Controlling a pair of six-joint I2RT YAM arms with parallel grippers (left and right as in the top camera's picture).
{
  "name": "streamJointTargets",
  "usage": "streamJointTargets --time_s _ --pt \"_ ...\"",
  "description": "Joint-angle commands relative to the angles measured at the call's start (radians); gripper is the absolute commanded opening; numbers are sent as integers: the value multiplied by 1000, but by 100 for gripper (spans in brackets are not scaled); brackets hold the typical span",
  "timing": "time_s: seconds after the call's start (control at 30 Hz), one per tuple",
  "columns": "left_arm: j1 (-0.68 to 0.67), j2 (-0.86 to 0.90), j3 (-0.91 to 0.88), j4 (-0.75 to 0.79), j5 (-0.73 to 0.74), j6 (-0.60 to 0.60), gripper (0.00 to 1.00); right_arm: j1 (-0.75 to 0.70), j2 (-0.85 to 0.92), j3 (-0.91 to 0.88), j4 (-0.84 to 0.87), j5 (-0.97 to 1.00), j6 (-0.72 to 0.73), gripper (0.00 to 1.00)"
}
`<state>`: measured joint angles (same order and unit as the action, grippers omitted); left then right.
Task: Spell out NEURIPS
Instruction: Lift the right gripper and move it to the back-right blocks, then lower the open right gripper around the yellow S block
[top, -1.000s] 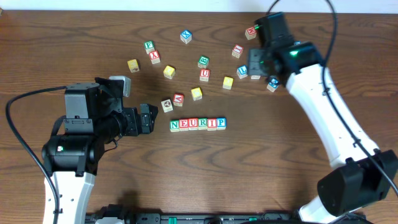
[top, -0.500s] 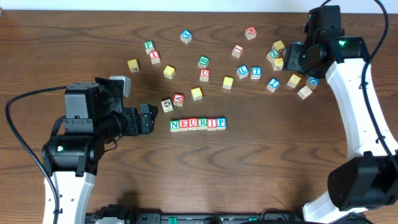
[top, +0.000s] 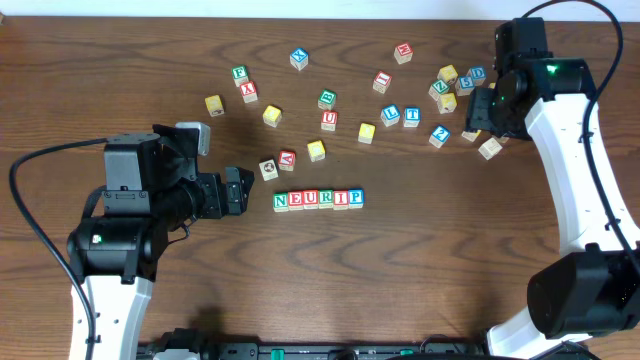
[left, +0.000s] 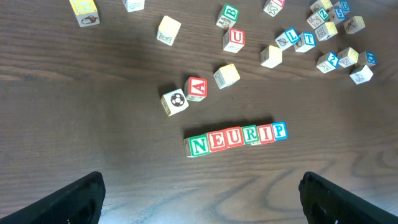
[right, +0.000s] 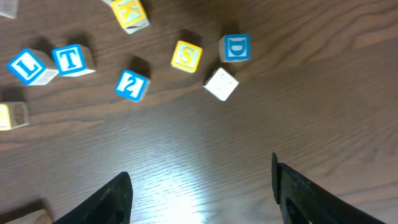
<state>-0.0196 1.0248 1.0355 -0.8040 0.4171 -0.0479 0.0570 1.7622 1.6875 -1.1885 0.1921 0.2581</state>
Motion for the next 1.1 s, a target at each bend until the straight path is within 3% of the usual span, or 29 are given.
streamJointTargets --time_s 0.0,0.33,0.6,1.07 --pt "6 -6 14 0 9 10 98 -11 43 20 -2 36 16 65" --pt "6 -6 14 0 9 10 98 -5 235 20 84 34 221 63" --pt "6 -6 14 0 9 10 98 3 253 20 162 52 404 63" --pt "6 -6 14 0 9 10 98 -2 272 18 258 140 460 64"
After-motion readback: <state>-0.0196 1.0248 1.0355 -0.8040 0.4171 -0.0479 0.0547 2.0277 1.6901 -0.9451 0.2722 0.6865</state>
